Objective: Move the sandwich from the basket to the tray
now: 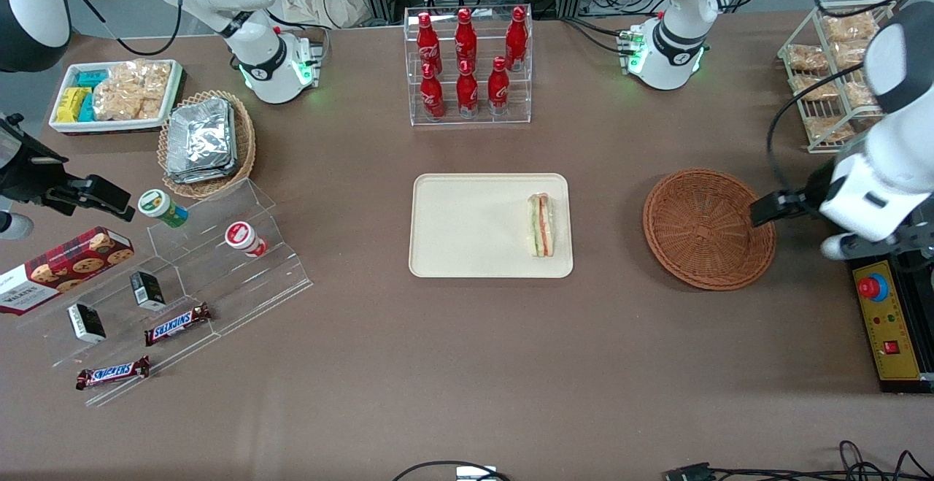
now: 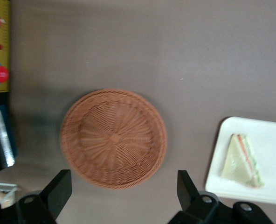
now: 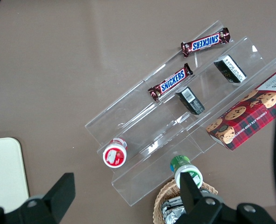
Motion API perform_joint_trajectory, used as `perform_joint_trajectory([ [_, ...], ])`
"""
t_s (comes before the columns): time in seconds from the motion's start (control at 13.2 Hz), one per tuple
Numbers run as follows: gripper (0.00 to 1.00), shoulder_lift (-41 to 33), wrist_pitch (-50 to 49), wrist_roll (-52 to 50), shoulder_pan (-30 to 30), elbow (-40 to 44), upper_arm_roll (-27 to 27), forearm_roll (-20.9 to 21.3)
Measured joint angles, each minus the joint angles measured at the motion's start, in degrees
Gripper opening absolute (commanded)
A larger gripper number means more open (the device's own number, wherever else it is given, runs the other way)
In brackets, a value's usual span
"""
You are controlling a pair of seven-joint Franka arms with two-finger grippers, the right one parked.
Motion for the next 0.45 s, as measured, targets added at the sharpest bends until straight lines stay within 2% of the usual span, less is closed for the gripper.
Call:
perform_joint_trajectory([
  [0.23, 1.00, -4.4, -3.4, 7.4, -5.4, -0.2, 7.7, -0.3],
  [0.45, 1.00, -6.8, -5.2, 10.0, -7.8, -0.6, 10.3, -0.4],
])
